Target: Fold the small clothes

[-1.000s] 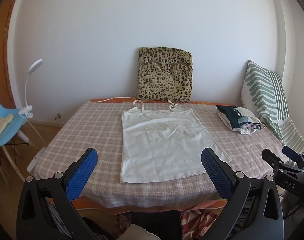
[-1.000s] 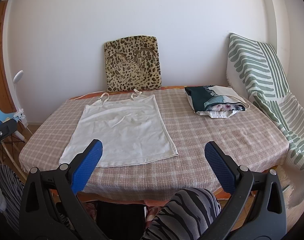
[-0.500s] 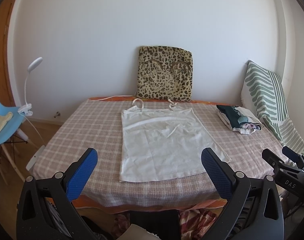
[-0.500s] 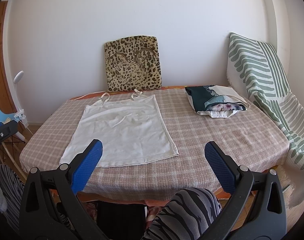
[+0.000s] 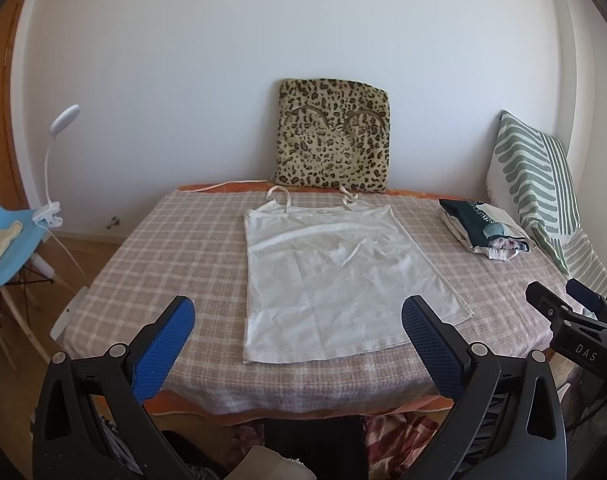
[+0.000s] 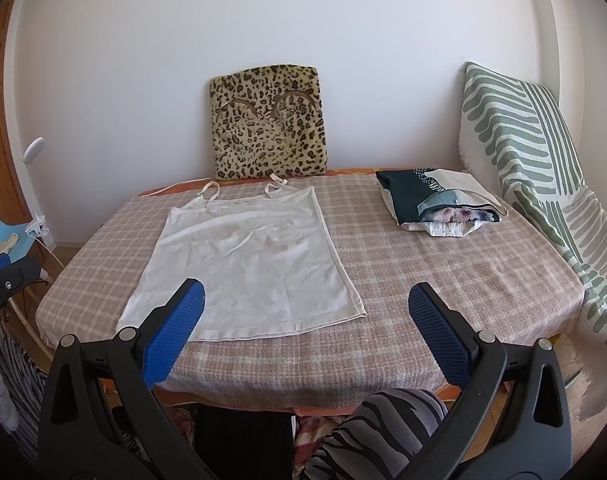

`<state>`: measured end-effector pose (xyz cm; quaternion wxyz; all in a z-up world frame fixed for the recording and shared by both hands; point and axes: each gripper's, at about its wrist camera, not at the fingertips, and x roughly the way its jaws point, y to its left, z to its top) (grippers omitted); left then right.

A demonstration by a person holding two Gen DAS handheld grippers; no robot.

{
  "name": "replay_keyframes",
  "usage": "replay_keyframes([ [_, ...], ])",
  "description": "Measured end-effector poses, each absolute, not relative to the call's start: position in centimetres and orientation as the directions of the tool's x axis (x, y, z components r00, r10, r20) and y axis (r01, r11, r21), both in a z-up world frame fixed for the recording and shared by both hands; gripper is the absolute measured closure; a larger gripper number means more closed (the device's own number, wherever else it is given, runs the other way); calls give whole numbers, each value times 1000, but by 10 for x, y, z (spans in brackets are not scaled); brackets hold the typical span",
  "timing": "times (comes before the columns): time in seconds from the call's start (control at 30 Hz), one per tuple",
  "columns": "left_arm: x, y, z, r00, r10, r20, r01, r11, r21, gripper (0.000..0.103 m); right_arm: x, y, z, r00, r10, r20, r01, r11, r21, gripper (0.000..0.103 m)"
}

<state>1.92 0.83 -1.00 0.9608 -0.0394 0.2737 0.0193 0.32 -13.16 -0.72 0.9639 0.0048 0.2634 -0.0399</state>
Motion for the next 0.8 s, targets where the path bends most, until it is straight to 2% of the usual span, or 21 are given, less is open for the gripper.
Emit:
replay_keyframes([
  [0.2,32,17,-20,832,17,-554,-60,996,-60,0,23,-129,-7,857,-67,-511,68,998,-17,0],
  [0.37,48,37,-37,800,-20,-600,-53,993,-103,0,41,-120,-2,859,-52,-510,47,999,-22,0],
  [0.57,69,78,-65,755,-154,-637,-27,964,-266,1,75,-111,6,865,-7,-502,-3,1000,-18,0],
  [0.63,77,88,-78,728,-175,-663,-32,957,-288,7,90,-106,8,862,23,-506,-32,999,-9,0],
  [0.73,95,96,-99,655,-213,-725,-25,953,-303,24,118,-97,12,851,93,-517,-95,995,22,0],
  [0.8,103,97,-111,619,-222,-754,-28,953,-303,29,139,-91,14,839,128,-529,-126,991,40,0],
])
